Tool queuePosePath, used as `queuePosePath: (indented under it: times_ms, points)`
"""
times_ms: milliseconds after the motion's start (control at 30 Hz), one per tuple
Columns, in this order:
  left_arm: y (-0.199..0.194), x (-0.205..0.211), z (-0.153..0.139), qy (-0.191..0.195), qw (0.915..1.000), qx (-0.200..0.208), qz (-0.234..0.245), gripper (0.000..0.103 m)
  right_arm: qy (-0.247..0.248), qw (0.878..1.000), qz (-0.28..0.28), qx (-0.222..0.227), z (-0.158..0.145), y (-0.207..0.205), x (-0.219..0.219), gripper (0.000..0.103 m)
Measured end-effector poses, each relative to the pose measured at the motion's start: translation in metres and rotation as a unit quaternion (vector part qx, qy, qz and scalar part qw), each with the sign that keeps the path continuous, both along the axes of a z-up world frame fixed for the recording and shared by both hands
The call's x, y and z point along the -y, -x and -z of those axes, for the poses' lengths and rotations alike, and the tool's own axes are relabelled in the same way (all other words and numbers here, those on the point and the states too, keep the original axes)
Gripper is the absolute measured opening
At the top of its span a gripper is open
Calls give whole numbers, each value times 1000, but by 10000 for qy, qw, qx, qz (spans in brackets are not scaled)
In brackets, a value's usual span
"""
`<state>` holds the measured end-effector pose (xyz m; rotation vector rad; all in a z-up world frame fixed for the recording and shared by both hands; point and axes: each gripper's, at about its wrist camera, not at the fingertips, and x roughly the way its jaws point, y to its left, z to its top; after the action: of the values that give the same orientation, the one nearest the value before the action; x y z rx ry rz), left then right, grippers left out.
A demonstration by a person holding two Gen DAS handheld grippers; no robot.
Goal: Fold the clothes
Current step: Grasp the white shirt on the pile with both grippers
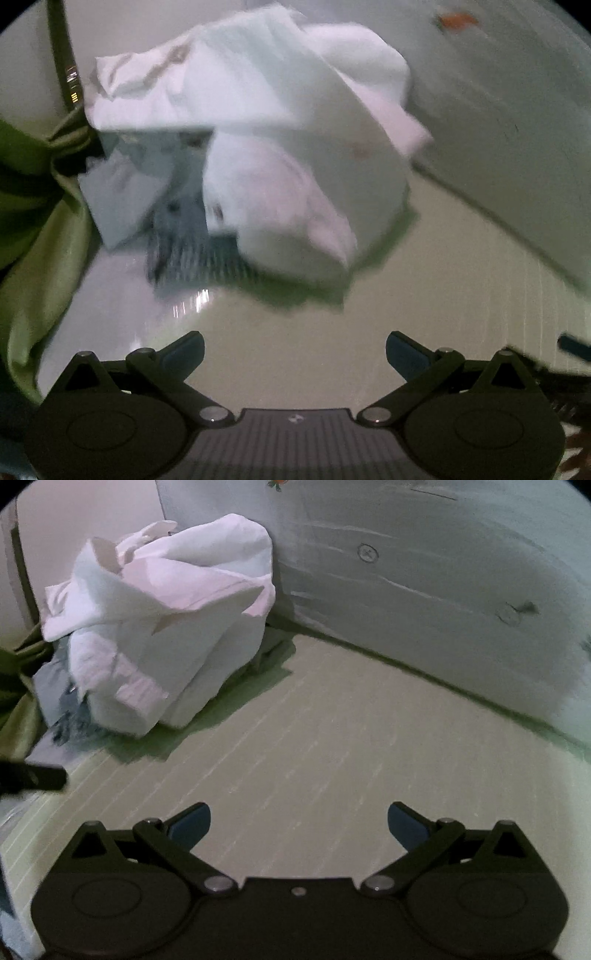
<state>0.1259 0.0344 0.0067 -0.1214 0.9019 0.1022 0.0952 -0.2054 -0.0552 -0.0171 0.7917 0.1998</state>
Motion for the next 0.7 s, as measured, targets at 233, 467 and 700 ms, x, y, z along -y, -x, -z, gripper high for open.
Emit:
queuePosePath:
  times_ms: [233, 467, 700]
  points:
    - [-92, -26, -33, 1042, 9908, 598, -623, 103, 39, 9994, -127, 311, -16, -125, -24, 103]
    - [-146, -36, -28, 1474, 9810, 713, -1041, 89, -805, 9957, -214, 412, -22, -235, -39, 82]
    - [-155, -36, -18, 1166, 9822, 801, -1239, 51, -1172, 9896, -764, 338, -6, -302, -69, 68]
